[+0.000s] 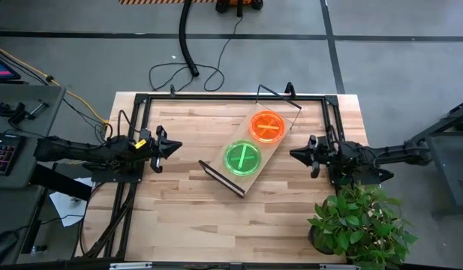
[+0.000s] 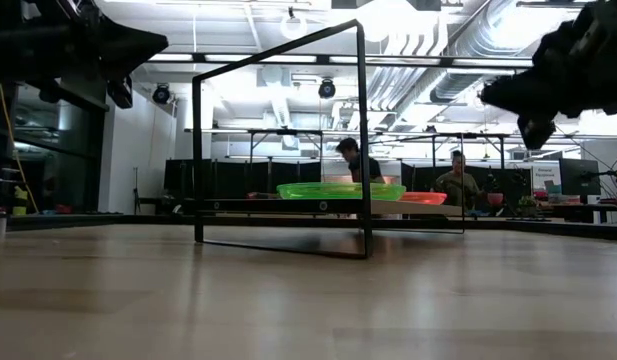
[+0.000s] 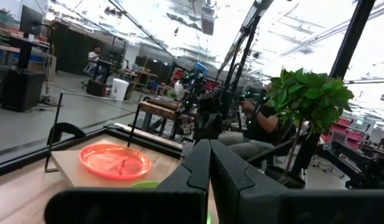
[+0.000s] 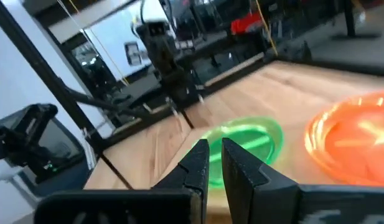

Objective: Place and stack plates onto a shelf
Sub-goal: Return to Home Position

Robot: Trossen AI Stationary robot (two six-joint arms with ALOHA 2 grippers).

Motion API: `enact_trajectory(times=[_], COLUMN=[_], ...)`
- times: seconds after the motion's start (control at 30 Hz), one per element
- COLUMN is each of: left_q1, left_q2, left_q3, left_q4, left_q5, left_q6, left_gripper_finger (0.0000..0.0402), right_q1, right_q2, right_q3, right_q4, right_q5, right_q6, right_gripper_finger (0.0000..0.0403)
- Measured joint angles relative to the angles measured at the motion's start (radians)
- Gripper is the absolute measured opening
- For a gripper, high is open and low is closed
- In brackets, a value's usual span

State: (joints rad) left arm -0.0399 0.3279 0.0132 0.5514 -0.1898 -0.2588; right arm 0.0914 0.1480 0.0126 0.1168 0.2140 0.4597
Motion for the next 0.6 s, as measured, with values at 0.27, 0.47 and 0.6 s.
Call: enact_trajectory(times=[0.27,0.47,0.6], left_q1=[0.0,0.0,0.0], left_q2=[0.0,0.0,0.0], left_q3=[0.0,0.0,0.0], left_q4=[-0.01,-0.01,-0.01], left_q5=[0.0,0.0,0.0], left_q6=[0.0,0.0,0.0], left_gripper_finger=[0.0001,0.0001,0.0001], right_q1=[0.0,0.0,0.0], right_q2=[-0.043,-0.043,-0.043], right_q3=[0.001,0.001,0.002], right_q4=[-0.079,-0.082,-0.082], right_q5=[0.001,-0.013,-0.013], right_q6=[-0.235,-0.28,-0.278], right_gripper_finger=[0.0028,0.0028,0.0028])
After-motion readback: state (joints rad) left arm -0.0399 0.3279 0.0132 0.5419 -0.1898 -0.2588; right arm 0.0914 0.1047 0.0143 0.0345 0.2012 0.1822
